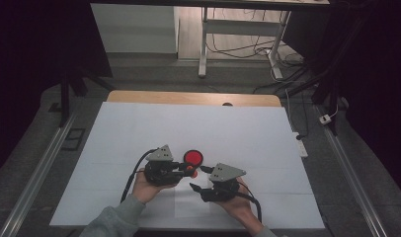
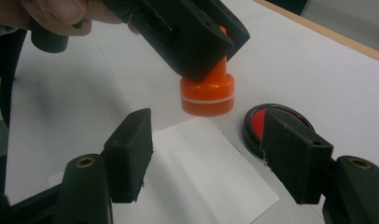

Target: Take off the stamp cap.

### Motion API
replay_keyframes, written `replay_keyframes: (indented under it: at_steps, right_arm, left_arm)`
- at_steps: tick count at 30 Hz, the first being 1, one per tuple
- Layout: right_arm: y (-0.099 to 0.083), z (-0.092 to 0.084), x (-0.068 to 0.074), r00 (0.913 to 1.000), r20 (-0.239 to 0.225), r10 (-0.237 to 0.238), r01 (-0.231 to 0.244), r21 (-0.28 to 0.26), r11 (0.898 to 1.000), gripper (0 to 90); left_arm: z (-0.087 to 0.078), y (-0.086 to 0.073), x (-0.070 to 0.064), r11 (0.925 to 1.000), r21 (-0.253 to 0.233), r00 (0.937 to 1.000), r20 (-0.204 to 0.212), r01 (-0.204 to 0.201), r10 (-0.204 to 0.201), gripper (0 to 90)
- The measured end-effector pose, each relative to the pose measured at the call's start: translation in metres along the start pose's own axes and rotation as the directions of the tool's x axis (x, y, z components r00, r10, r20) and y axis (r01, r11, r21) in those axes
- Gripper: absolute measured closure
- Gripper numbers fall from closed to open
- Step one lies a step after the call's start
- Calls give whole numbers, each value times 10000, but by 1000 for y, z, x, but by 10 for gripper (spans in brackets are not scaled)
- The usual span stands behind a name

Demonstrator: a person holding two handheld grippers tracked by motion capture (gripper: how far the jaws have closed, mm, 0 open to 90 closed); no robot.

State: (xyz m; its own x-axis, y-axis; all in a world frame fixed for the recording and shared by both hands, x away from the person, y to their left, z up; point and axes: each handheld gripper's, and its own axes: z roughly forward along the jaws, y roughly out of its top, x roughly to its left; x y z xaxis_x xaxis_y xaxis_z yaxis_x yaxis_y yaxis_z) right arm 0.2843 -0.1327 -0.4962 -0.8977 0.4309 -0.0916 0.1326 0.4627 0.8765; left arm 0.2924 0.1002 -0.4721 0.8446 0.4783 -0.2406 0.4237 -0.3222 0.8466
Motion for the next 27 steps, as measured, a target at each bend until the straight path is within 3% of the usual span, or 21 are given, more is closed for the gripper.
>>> replay_keyframes:
  at_steps: [9, 22, 27]
  right_arm:
    - [2, 3, 1, 9999, 92, 83, -83, 61, 9999, 369]
    - [3, 7, 2, 9996, 281, 41, -51, 356, 9994, 491]
    - [4, 9, 3, 9999, 160, 56, -61, 341, 9994, 508]
  left_arm:
    - [2, 0, 0, 10000, 33, 10000, 3, -12, 12, 722]
    - [3, 0, -1, 10000, 67, 10000, 41, -14, 14, 723]
    - [3, 0, -1, 10000, 64, 10000, 43, -17, 17, 722]
